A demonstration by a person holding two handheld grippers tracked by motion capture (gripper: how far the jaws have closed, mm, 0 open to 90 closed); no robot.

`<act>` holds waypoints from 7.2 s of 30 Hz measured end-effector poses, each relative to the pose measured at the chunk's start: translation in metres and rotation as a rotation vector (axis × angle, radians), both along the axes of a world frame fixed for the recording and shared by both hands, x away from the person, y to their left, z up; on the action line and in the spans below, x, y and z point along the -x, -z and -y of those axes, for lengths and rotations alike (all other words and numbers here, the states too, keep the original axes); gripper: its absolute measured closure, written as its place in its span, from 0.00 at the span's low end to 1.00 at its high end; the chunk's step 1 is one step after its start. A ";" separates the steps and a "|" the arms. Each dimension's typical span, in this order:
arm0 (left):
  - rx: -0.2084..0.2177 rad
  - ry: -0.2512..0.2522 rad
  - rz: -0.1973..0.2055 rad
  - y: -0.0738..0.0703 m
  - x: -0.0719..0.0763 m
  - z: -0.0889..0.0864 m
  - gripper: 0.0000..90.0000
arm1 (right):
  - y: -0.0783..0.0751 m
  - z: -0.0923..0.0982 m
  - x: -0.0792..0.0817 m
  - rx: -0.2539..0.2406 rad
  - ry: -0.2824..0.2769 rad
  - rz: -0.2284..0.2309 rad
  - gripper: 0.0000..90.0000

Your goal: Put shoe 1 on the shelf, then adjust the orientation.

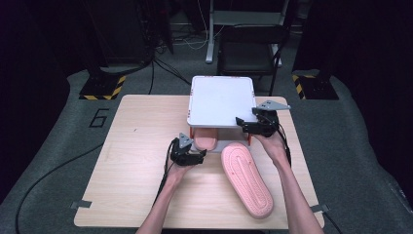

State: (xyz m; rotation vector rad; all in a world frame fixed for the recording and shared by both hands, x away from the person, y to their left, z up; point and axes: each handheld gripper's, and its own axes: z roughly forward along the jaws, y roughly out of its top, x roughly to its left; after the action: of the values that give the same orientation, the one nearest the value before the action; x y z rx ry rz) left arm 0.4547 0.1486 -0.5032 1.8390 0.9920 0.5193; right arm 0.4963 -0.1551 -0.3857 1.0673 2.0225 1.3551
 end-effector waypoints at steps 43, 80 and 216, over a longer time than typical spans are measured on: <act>0.181 -0.097 0.144 -0.043 0.090 -0.147 0.19 | 0.073 0.026 0.178 0.018 -0.020 0.070 0.27; 0.167 -0.124 0.128 -0.037 0.086 -0.146 0.20 | 0.078 0.036 0.169 0.014 -0.017 -0.064 0.22; 0.164 -0.114 0.141 -0.043 0.092 -0.143 0.22 | 0.124 -0.017 0.138 0.151 -0.363 -0.207 0.39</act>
State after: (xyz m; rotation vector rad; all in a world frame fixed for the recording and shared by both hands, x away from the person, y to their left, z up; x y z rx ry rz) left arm 0.3624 0.2916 -0.4602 1.5855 1.0166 0.6092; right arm 0.3588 -0.1380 -0.5094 0.8296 2.5228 1.2746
